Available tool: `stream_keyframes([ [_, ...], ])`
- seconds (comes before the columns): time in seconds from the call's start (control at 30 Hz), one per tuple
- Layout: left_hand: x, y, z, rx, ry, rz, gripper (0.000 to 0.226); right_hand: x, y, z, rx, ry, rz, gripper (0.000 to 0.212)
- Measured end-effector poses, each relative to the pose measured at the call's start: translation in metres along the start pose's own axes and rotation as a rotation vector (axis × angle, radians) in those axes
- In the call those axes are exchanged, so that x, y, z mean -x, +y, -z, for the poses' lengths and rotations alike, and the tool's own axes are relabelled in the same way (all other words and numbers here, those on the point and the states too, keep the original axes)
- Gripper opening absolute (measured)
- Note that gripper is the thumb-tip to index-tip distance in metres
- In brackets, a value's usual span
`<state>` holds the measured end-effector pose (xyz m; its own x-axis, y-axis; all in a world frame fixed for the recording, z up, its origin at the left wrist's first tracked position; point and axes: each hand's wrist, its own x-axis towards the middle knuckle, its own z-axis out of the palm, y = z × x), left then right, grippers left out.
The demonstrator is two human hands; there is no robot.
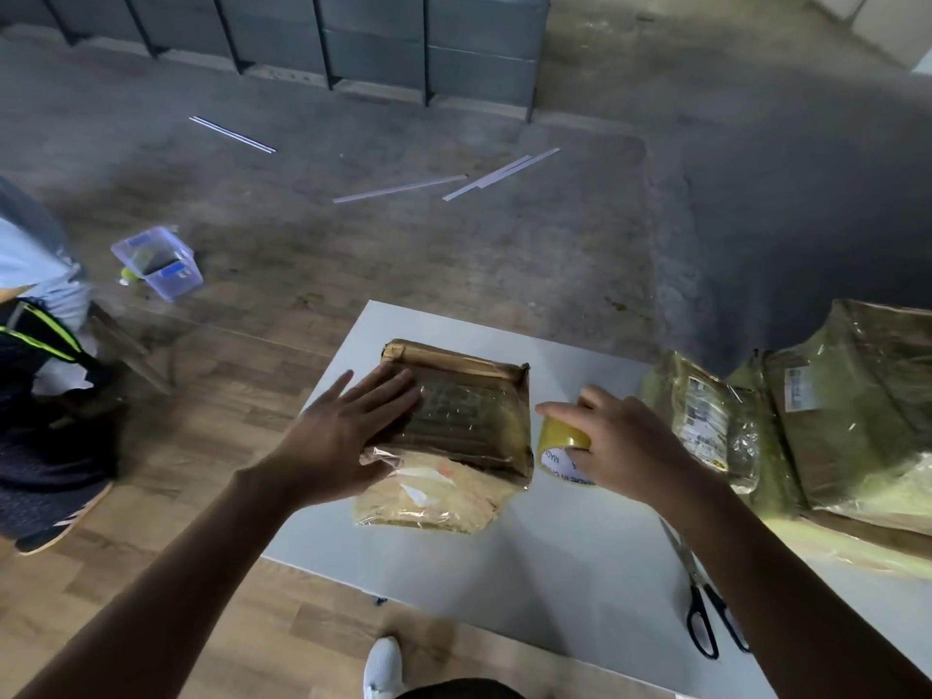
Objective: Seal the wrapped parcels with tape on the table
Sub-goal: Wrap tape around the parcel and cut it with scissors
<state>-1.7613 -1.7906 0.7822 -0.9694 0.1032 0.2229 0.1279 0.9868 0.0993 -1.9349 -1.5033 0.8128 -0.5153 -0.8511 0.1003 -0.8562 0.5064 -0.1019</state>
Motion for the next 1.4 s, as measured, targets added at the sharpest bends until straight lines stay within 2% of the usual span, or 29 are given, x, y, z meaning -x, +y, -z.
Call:
stream_keyframes([
  [0.07, -0.004, 0.001, 0.013, -0.209, -0.153, 0.006, 0.097, -0.007, -0.011, -0.001, -0.002, 0.010, 0.024, 0.056],
  [0.13, -0.010, 0.024, 0.021, -0.331, -0.244, 0.094, 0.103, -0.012, -0.021, -0.007, 0.028, 0.037, 0.070, 0.058],
  [0.2, -0.016, 0.054, 0.012, -0.349, -0.251, 0.118, 0.105, -0.016, -0.027, -0.014, 0.040, 0.092, 0.088, 0.060],
  [0.3, -0.030, 0.089, -0.008, -0.289, -0.313, 0.224, 0.095, -0.018, -0.030, -0.019, 0.012, 0.126, 0.101, 0.059],
  [0.43, -0.036, 0.089, -0.020, -0.232, -0.190, 0.278, 0.087, -0.018, -0.026, -0.021, 0.006, 0.103, 0.060, 0.058],
  [0.53, -0.035, 0.083, -0.023, -0.216, -0.133, 0.216, 0.084, -0.014, -0.023, -0.022, -0.110, 0.059, 0.049, 0.052],
  [0.63, -0.030, 0.081, -0.028, -0.174, -0.051, 0.134, 0.082, -0.006, -0.016, -0.023, -0.181, 0.066, 0.017, 0.057],
  [0.73, -0.028, 0.080, -0.033, -0.150, -0.019, 0.042, 0.084, 0.008, -0.009, -0.034, -0.344, 0.051, -0.005, 0.065],
  [0.83, -0.030, 0.081, -0.034, -0.170, -0.063, 0.014, 0.091, 0.022, -0.007, -0.048, -0.476, 0.025, -0.003, 0.063],
  [0.97, -0.029, 0.078, -0.034, -0.146, -0.071, 0.018, 0.088, 0.024, -0.004, -0.052, -0.393, 0.036, -0.005, 0.062],
  [1.17, -0.020, 0.085, -0.038, -0.100, -0.061, 0.014, 0.081, 0.040, 0.005, -0.065, -0.247, -0.017, 0.068, 0.074],
  [1.4, -0.018, 0.090, -0.041, -0.119, 0.024, -0.006, 0.081, 0.039, 0.003, -0.077, -0.423, -0.022, -0.033, 0.063],
])
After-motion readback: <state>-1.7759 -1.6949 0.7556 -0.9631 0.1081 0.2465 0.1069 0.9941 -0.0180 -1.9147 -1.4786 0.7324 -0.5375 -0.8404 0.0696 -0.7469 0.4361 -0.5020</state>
